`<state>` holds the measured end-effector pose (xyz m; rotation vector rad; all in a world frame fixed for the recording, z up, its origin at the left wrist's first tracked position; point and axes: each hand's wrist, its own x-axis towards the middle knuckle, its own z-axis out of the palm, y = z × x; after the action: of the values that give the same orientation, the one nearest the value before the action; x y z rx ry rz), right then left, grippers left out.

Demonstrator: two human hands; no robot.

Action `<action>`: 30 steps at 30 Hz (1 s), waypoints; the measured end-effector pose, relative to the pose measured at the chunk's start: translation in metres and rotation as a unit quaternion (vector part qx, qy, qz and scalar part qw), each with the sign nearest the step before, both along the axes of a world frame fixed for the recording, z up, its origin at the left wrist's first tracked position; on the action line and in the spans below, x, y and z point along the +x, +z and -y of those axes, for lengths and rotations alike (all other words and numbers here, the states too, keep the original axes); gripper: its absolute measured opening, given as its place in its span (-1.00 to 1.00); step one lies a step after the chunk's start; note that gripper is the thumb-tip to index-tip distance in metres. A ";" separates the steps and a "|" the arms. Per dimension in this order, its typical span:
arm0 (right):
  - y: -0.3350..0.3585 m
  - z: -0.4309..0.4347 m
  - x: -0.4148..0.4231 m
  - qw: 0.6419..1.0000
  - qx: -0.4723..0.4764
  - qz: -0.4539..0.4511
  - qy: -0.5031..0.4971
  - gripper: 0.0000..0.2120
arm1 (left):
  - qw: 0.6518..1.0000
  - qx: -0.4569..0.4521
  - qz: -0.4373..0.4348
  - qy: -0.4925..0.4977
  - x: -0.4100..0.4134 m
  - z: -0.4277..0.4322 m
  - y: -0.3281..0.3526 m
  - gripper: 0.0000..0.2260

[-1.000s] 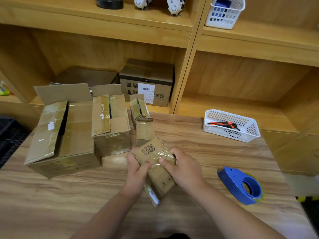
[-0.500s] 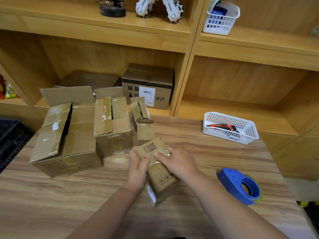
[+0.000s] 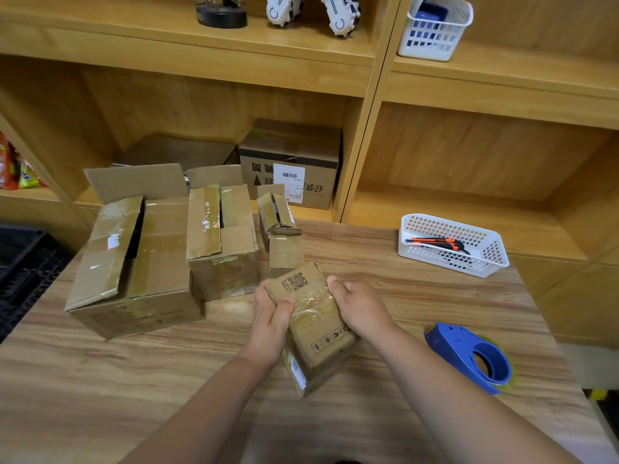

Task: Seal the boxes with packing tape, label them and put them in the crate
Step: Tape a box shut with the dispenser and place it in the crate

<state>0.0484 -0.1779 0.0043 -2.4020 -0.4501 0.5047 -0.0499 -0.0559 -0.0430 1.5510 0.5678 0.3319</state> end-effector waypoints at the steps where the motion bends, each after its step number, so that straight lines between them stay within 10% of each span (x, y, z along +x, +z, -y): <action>1: -0.002 0.001 -0.001 1.000 0.002 -0.007 0.005 -0.48 | 1.000 0.002 -0.001 -0.001 0.000 0.000 0.001 -0.67; 14: 0.006 0.000 -0.012 0.995 -0.066 0.080 -0.001 -0.53 | 0.984 0.080 -0.122 0.101 0.004 0.012 0.010 -0.23; 19: 0.020 0.002 -0.011 0.973 -0.141 0.184 0.020 -0.52 | 0.984 -0.150 -0.051 0.086 0.007 0.027 0.013 -0.82; 30: -0.010 0.005 -0.063 0.940 -0.187 0.207 0.197 -0.50 | 0.975 -0.178 -0.136 0.014 -0.009 0.007 -0.033 -0.76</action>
<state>-0.0141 -0.1833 -0.0055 -2.8039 -1.1246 0.2594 -0.0589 -0.0625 -0.0755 1.2474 0.8165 0.0322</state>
